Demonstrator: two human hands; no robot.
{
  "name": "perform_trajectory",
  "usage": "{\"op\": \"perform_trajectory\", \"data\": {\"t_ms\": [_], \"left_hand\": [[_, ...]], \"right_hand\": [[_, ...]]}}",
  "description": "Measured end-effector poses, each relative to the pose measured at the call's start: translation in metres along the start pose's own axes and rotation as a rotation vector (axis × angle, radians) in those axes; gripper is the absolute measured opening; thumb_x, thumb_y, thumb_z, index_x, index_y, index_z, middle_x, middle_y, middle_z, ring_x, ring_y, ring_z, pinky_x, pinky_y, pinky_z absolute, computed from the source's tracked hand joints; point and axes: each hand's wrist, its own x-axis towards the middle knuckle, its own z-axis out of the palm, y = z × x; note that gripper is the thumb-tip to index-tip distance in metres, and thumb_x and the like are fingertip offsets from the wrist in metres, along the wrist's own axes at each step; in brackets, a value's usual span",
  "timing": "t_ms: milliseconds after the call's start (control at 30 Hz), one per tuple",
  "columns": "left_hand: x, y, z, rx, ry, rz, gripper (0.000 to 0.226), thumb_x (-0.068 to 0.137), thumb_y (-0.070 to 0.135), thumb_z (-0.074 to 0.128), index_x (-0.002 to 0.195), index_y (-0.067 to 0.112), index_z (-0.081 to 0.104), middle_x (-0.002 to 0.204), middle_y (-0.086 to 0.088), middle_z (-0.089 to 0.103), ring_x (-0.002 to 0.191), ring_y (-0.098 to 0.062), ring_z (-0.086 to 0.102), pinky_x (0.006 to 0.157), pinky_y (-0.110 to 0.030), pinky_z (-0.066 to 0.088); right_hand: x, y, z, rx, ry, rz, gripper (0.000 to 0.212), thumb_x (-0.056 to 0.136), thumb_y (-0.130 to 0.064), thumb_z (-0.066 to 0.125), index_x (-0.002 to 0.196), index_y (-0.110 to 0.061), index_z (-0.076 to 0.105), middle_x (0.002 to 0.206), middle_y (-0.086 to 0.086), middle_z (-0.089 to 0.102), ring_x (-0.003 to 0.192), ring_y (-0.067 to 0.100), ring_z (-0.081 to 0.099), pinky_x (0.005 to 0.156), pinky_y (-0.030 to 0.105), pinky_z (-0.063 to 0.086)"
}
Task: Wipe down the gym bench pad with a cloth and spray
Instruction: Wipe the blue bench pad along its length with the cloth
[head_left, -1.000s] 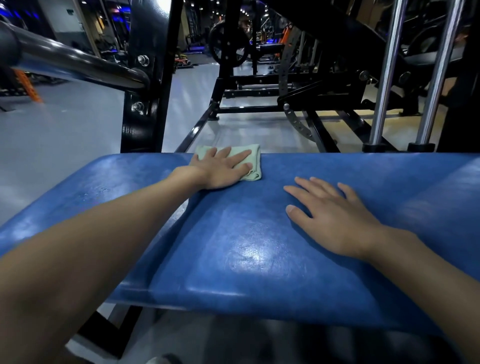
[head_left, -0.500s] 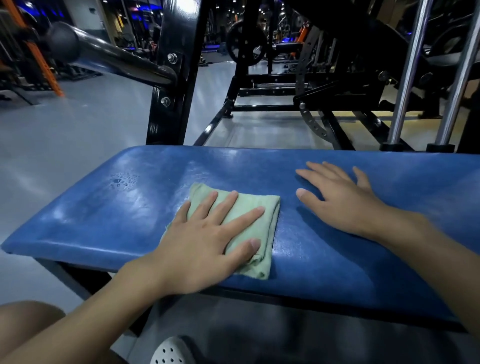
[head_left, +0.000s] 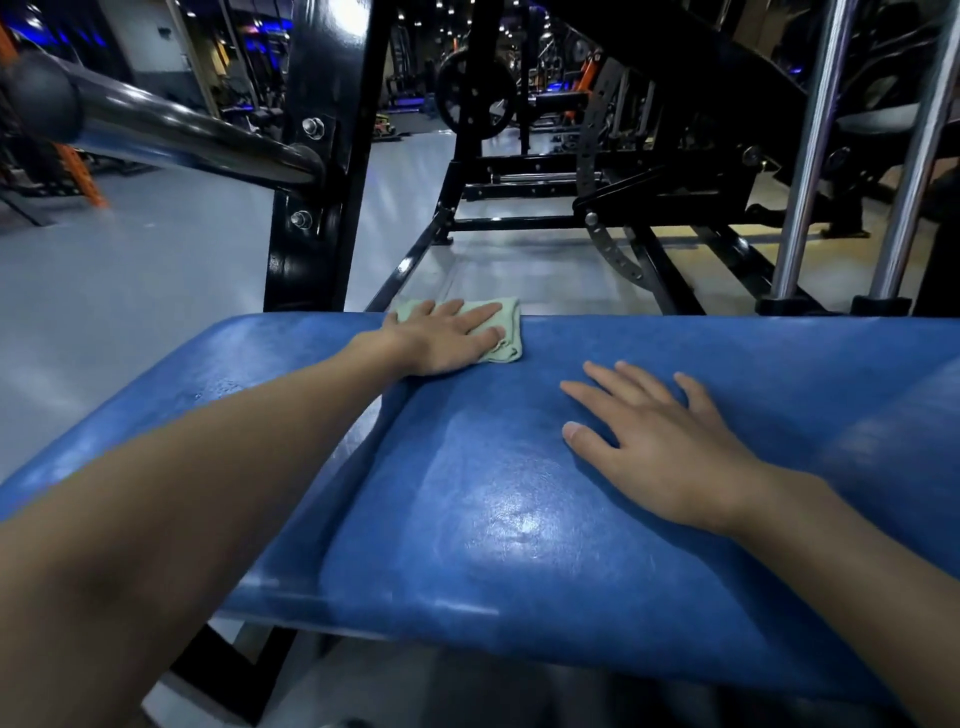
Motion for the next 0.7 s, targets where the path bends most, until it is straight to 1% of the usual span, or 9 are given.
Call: {"op": "perform_trajectory", "data": {"t_ms": [100,233,300,367,467,567,633,700], "left_hand": [[-0.016,-0.001,0.007,0.001,0.017,0.024,0.058,0.093,0.073,0.016,0.149,0.061,0.004,0.167,0.01,0.001,0.153,-0.022,-0.003,0.119,-0.058,-0.003],[-0.078,-0.003,0.02,-0.012,0.042,0.091,0.055,0.093,0.073,0.016,0.146,0.065,0.004,0.167,0.013,-0.003,0.153,-0.019,-0.006,0.12,-0.055,-0.003],[-0.121,-0.004,0.027,0.018,0.047,0.121,0.062,0.084,0.079,0.007,0.145,0.067,0.0,0.166,0.013,-0.006,0.153,-0.017,-0.007,0.121,-0.054,-0.001],[-0.167,-0.004,0.034,0.043,0.062,0.149,0.068,0.073,0.081,-0.004,0.141,0.07,-0.008,0.165,0.016,-0.01,0.152,-0.015,-0.01,0.121,-0.052,0.0],[-0.217,-0.003,0.041,0.056,0.087,0.154,0.065,0.071,0.079,-0.011,0.136,0.073,-0.016,0.163,0.019,-0.016,0.151,-0.013,-0.018,0.121,-0.048,-0.003],[-0.224,-0.002,0.043,0.045,0.101,0.136,0.064,0.072,0.079,-0.01,0.136,0.073,-0.014,0.164,0.018,-0.013,0.151,-0.013,-0.016,0.121,-0.048,-0.002],[-0.211,-0.004,0.041,0.035,0.109,0.134,0.066,0.072,0.079,-0.008,0.138,0.073,-0.012,0.165,0.017,-0.009,0.151,-0.014,-0.012,0.121,-0.05,0.001],[-0.189,-0.008,0.039,0.037,0.09,0.132,0.066,0.073,0.08,-0.004,0.139,0.072,-0.009,0.165,0.016,-0.007,0.151,-0.013,-0.011,0.12,-0.053,0.002]], "right_hand": [[0.0,0.0,0.0,0.006,-0.005,-0.001,0.059,0.097,-0.062,0.016,0.153,-0.045,0.013,0.164,-0.019,-0.002,0.149,0.004,-0.01,0.12,0.05,-0.007],[0.0,0.0,0.0,0.005,-0.002,0.004,0.06,0.096,-0.062,0.016,0.153,-0.046,0.013,0.164,-0.019,-0.001,0.149,0.004,-0.009,0.12,0.05,-0.007],[-0.001,-0.001,-0.001,0.002,0.002,0.004,0.06,0.096,-0.063,0.016,0.153,-0.045,0.013,0.164,-0.018,0.0,0.15,0.004,-0.008,0.12,0.049,-0.007],[-0.002,-0.001,-0.001,0.012,0.001,0.0,0.06,0.096,-0.062,0.015,0.154,-0.045,0.013,0.164,-0.018,0.0,0.15,0.004,-0.008,0.12,0.049,-0.008],[-0.005,-0.002,-0.002,0.019,-0.008,0.001,0.059,0.097,-0.061,0.017,0.154,-0.044,0.015,0.164,-0.017,0.001,0.15,0.005,-0.006,0.12,0.049,-0.007],[-0.002,-0.004,-0.007,0.002,-0.011,0.012,0.059,0.098,-0.061,0.023,0.153,-0.042,0.019,0.164,-0.016,0.003,0.151,0.007,-0.003,0.12,0.052,-0.005],[0.003,-0.008,-0.009,0.013,0.021,-0.005,0.059,0.098,-0.06,0.027,0.153,-0.04,0.023,0.165,-0.014,0.003,0.151,0.008,-0.003,0.12,0.052,-0.005],[0.009,-0.014,-0.008,0.044,0.024,-0.023,0.059,0.097,-0.06,0.025,0.153,-0.041,0.021,0.165,-0.015,0.002,0.151,0.007,-0.004,0.12,0.051,-0.006]]}}
